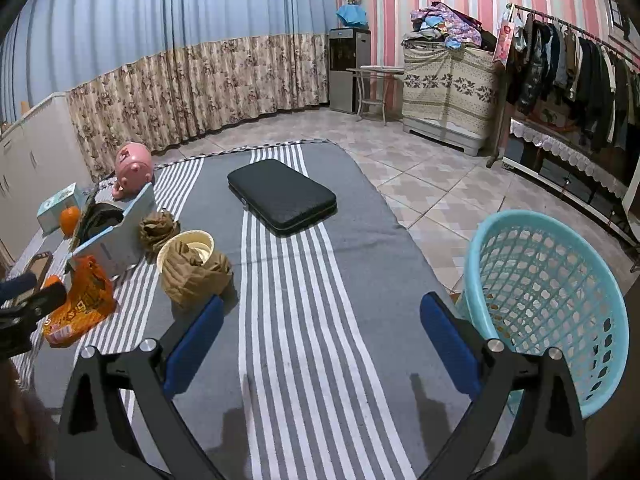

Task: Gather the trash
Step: 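Move both tools back over the mat toward the orange snack wrapper, then grasp the orange snack wrapper with the left tool while the right tool grasps the brown paper bag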

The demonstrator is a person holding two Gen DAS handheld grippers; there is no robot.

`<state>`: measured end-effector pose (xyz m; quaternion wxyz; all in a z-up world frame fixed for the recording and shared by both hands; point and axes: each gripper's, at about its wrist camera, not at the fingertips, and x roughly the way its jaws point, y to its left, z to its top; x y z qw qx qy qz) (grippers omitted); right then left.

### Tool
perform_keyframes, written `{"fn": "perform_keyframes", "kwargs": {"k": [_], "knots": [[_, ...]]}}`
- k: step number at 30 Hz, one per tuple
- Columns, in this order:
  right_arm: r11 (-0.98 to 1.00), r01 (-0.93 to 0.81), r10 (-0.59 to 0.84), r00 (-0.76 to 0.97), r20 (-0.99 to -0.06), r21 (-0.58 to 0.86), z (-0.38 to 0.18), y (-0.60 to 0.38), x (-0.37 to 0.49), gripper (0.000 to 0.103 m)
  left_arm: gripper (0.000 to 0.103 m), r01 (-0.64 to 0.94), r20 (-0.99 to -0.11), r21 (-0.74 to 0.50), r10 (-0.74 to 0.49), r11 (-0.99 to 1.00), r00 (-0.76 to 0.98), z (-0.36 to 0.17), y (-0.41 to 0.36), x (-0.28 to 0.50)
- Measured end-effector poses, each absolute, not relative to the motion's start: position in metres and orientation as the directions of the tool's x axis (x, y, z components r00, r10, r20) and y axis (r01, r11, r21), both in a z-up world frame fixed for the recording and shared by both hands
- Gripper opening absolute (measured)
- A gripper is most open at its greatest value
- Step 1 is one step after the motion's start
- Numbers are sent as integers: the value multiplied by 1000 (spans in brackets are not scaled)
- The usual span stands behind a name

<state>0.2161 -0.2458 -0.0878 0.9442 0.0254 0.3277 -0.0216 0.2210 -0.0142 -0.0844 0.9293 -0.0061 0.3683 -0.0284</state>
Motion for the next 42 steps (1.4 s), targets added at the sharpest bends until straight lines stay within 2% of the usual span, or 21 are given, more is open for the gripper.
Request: {"fn": "perform_keyframes", "kwargs": {"k": [5, 7, 9, 12, 16, 18, 19, 21, 27, 34, 42], "knots": [[997, 67, -24, 781, -624, 46, -87, -251, 219, 96, 97, 24, -711, 22, -1, 999, 704, -93, -40, 240], [996, 70, -20, 782, -623, 56, -87, -253, 220, 96, 94, 0, -720, 42, 31, 999, 694, -96, -43, 245], [995, 74, -20, 782, -622, 60, -87, -255, 221, 96, 83, -17, -747, 32, 35, 999, 664, -100, -41, 255], [995, 76, -20, 783, -622, 64, -87, -256, 222, 96, 73, -28, -777, -19, 2, 999, 629, -107, -31, 259], [995, 74, -19, 782, -623, 63, -87, -257, 222, 96, 58, -15, -782, -83, -56, 996, 621, -107, -18, 253], [996, 69, -16, 779, -627, 61, -88, -255, 224, 96, 44, 0, -782, -84, -66, 996, 619, -106, -15, 250], [996, 66, -13, 778, -628, 61, -89, -254, 224, 96, 40, 9, -783, -87, -74, 996, 618, -105, -13, 247], [997, 55, -5, 777, -629, 59, -91, -249, 225, 96, 23, 25, -780, -105, -98, 994, 618, -105, -8, 243], [999, 3, 19, 768, -640, 33, -97, -225, 228, 96, 14, 59, -755, -117, -128, 991, 643, -95, 7, 225], [997, -65, 71, 750, -657, 33, -98, -196, 237, 96, 10, 83, -727, -54, -96, 995, 680, -78, 21, 207], [989, -144, 90, 698, -710, -17, -108, -168, 263, 94, 9, 73, -704, -67, -99, 995, 703, -58, 60, 197]]}}
